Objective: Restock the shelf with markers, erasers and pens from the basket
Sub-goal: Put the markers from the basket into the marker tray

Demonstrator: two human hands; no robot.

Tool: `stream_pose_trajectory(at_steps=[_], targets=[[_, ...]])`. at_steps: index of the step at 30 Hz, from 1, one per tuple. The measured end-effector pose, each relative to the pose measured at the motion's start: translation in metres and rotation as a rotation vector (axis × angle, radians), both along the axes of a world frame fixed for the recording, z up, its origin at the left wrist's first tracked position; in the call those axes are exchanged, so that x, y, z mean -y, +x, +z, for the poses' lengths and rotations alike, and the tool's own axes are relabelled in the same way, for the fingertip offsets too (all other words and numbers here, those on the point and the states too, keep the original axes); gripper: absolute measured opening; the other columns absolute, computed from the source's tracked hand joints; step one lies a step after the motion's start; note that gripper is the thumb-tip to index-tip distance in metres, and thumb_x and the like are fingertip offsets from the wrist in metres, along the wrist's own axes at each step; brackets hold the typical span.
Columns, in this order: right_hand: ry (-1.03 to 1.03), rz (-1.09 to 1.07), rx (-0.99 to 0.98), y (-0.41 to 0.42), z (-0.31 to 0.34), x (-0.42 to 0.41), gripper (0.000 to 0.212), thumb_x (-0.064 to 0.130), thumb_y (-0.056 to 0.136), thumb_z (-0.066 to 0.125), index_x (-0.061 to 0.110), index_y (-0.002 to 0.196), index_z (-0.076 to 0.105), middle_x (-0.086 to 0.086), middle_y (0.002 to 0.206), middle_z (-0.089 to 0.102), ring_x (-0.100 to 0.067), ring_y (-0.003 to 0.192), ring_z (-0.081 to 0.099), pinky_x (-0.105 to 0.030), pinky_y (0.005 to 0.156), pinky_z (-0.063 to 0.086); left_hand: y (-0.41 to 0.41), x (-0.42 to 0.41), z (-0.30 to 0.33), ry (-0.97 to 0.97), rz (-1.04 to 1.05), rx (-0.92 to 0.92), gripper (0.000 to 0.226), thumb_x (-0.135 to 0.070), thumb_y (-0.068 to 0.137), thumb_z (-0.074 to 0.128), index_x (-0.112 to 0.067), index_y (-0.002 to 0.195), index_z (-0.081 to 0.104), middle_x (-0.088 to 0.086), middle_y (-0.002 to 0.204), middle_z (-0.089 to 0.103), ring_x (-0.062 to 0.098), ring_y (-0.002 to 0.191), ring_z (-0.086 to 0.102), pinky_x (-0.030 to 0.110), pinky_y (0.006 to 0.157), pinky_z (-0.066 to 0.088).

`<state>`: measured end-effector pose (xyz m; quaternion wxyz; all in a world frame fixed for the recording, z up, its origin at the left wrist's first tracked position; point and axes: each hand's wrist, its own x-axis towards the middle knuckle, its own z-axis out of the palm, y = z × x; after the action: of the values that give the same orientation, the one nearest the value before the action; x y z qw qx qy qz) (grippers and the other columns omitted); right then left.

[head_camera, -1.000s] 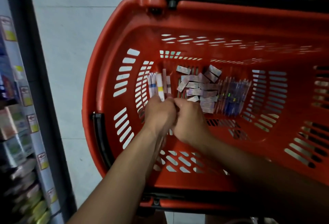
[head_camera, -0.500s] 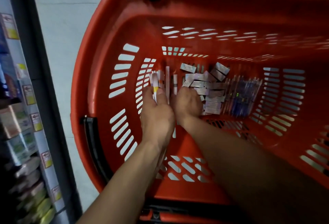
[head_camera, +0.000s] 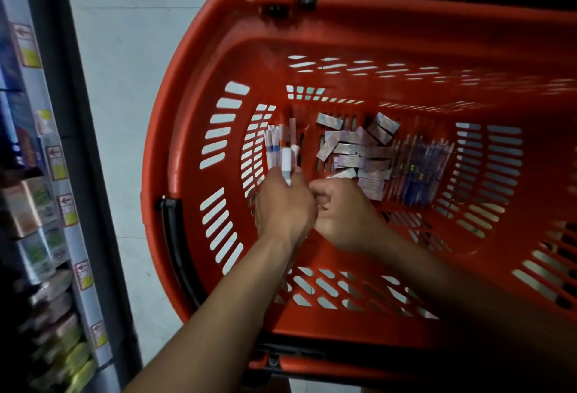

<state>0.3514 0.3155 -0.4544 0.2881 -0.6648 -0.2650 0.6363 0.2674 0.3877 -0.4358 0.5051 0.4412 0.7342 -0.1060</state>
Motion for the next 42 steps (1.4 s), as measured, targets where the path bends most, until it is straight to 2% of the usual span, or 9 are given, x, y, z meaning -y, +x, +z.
stream_pose_trajectory(at_steps=[7, 11, 16, 25, 28, 31, 34, 38, 42], targets=[[-0.325, -0.079, 0.505, -0.009, -0.061, -0.016, 0.016, 0.026, 0.091, 0.066, 0.019, 0.079, 0.073, 0.006, 0.075, 0.07, -0.018, 0.076, 0.068, -0.027, 0.064, 0.05, -0.003, 0.003, -0.006, 0.142, 0.065, 0.002, 0.022, -0.041, 0.108, 0.046, -0.029, 0.115, 0.063, -0.007, 0.092, 0.072, 0.021, 0.087, 0.072, 0.049, 0.082, 0.062], [-0.432, 0.048, 0.614, -0.022, -0.093, -0.035, 0.026, 0.038, 0.092, 0.065, 0.016, 0.095, 0.078, -0.012, 0.094, 0.074, -0.035, 0.092, 0.071, -0.032, 0.071, 0.051, -0.001, 0.011, -0.008, 0.117, 0.107, 0.011, 0.025, -0.044, 0.104, 0.052, -0.025, 0.103, 0.069, -0.003, 0.082, 0.072, 0.024, 0.074, 0.068, 0.045, 0.069, 0.06], [-0.54, 0.11, 0.641, -0.035, -0.113, -0.043, 0.024, 0.028, 0.096, 0.061, 0.012, 0.106, 0.074, -0.017, 0.115, 0.07, -0.041, 0.107, 0.068, -0.042, 0.084, 0.053, -0.006, 0.01, -0.009, 0.11, 0.12, 0.0, 0.023, -0.045, 0.1, 0.057, -0.027, 0.097, 0.07, -0.006, 0.078, 0.071, 0.017, 0.068, 0.067, 0.032, 0.06, 0.049], [-0.132, 0.117, 0.443, -0.011, -0.03, -0.012, 0.016, 0.023, 0.088, 0.07, 0.028, 0.079, 0.058, 0.011, 0.072, 0.06, -0.012, 0.069, 0.061, -0.023, 0.057, 0.039, 0.0, -0.004, -0.004, 0.12, 0.064, -0.079, 0.038, -0.059, 0.08, 0.075, -0.035, 0.097, 0.05, -0.013, 0.088, 0.066, 0.013, 0.081, 0.069, 0.036, 0.072, 0.059], [0.004, 0.027, 0.241, -0.011, 0.014, -0.003, 0.02, 0.02, 0.076, 0.068, 0.033, 0.07, 0.055, 0.023, 0.057, 0.057, 0.004, 0.056, 0.058, -0.006, 0.049, 0.035, 0.0, -0.007, -0.007, 0.085, 0.023, -0.055, 0.028, -0.046, 0.095, 0.063, -0.027, 0.115, 0.058, -0.006, 0.096, 0.069, 0.022, 0.092, 0.07, 0.04, 0.082, 0.057], [0.001, -0.029, 0.152, -0.013, 0.016, 0.003, 0.015, 0.023, 0.076, 0.059, 0.032, 0.065, 0.055, 0.02, 0.052, 0.057, -0.001, 0.046, 0.053, -0.009, 0.045, 0.033, -0.005, -0.009, -0.009, 0.081, 0.002, -0.065, 0.021, -0.028, 0.102, 0.051, -0.024, 0.12, 0.059, -0.001, 0.1, 0.069, 0.026, 0.094, 0.068, 0.039, 0.08, 0.055], [-0.165, -0.016, 0.286, -0.017, -0.02, -0.001, 0.018, 0.016, 0.092, 0.064, 0.028, 0.079, 0.066, 0.008, 0.067, 0.067, -0.006, 0.061, 0.063, -0.015, 0.051, 0.04, -0.009, -0.007, -0.013, 0.095, 0.042, -0.057, 0.021, -0.017, 0.101, 0.053, -0.026, 0.12, 0.056, 0.0, 0.099, 0.068, 0.026, 0.09, 0.07, 0.045, 0.08, 0.062], [-0.328, 0.055, 0.411, -0.026, -0.067, -0.023, 0.025, 0.04, 0.098, 0.06, 0.016, 0.097, 0.068, -0.013, 0.098, 0.073, -0.035, 0.095, 0.068, -0.035, 0.075, 0.05, -0.009, -0.003, -0.016, 0.1, 0.078, -0.031, 0.017, -0.026, 0.102, 0.055, -0.024, 0.118, 0.061, -0.003, 0.098, 0.071, 0.022, 0.088, 0.072, 0.047, 0.08, 0.063], [-0.382, 0.098, 0.458, -0.037, -0.095, -0.042, 0.035, 0.043, 0.105, 0.051, 0.016, 0.118, 0.067, -0.017, 0.121, 0.068, -0.038, 0.113, 0.065, -0.046, 0.094, 0.053, -0.014, 0.0, -0.019, 0.117, 0.086, -0.046, 0.011, -0.031, 0.1, 0.058, -0.029, 0.11, 0.064, -0.006, 0.091, 0.072, 0.02, 0.082, 0.073, 0.046, 0.077, 0.065]])
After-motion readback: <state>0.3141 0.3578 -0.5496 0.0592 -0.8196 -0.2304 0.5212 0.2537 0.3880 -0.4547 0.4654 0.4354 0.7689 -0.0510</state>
